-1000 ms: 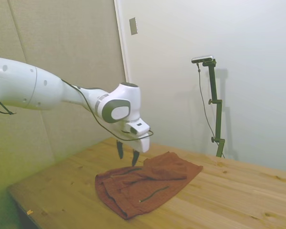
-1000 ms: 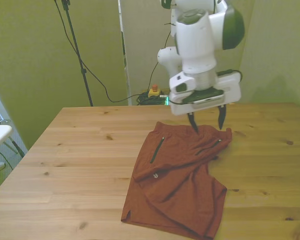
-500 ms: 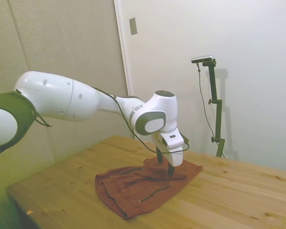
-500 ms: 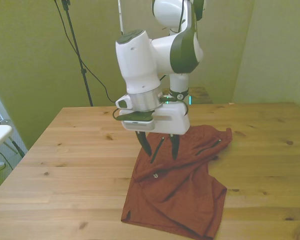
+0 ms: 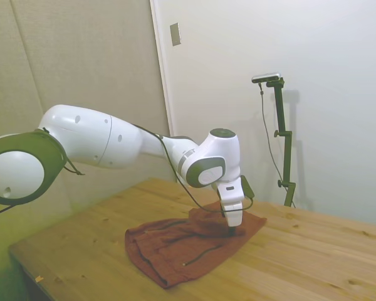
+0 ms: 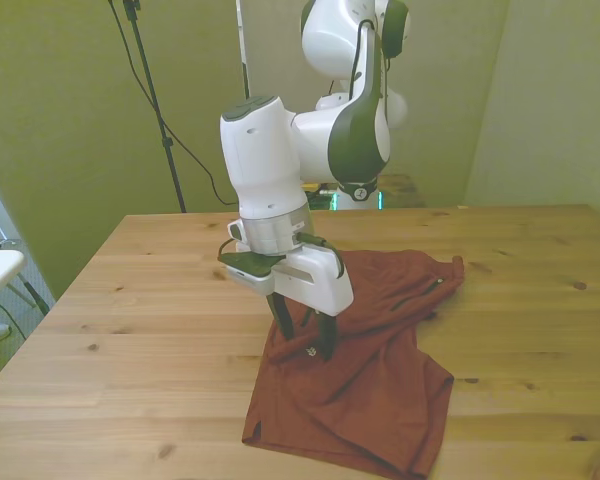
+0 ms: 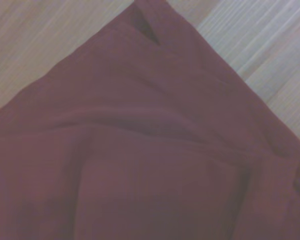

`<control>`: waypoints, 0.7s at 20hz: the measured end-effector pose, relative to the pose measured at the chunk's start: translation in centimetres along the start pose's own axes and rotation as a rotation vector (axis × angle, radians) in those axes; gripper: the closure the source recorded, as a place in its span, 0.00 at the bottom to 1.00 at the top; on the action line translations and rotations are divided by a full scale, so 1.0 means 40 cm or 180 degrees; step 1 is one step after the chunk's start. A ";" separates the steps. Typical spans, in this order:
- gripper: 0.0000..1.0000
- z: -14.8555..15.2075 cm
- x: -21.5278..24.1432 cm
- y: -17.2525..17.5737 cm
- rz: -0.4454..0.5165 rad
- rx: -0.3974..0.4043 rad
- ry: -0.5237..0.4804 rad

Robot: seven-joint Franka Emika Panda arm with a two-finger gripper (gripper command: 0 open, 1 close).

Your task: Unfold the shorts

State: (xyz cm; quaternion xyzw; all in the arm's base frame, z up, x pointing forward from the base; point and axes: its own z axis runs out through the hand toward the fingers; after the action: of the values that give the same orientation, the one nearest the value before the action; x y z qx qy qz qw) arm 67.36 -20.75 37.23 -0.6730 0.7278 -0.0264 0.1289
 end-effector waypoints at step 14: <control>1.00 0.047 0.012 -0.015 -0.0005 -0.0075 -0.0002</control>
State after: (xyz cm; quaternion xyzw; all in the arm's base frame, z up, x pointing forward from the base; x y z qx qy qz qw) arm 68.36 -21.02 35.46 -0.6751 0.7275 -0.0177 0.1211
